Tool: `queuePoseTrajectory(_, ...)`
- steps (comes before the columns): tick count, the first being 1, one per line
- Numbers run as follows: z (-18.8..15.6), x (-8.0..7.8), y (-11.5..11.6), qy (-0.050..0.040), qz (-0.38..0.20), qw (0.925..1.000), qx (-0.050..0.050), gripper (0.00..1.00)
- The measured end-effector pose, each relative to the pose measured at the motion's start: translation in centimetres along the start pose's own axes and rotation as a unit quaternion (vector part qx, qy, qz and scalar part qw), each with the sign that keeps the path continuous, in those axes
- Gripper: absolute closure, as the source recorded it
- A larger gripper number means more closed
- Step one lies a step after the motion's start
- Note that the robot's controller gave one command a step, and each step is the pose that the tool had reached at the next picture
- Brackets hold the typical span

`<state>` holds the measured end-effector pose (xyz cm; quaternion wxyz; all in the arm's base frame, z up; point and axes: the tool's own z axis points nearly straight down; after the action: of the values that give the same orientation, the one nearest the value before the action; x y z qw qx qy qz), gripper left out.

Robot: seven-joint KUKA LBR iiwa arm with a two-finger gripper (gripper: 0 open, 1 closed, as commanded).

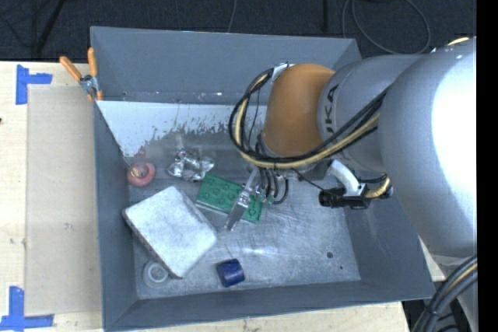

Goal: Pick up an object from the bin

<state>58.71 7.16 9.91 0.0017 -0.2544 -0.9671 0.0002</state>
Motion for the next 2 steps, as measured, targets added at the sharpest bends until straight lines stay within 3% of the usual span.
queuePoseTrajectory(1,2.67,-0.38,0.34,-0.0018,0.128,0.9918,-0.002,0.00)
queuePoseTrajectory(2,2.57,-0.39,0.41,-0.0014,0.125,0.9921,-0.001,0.00)
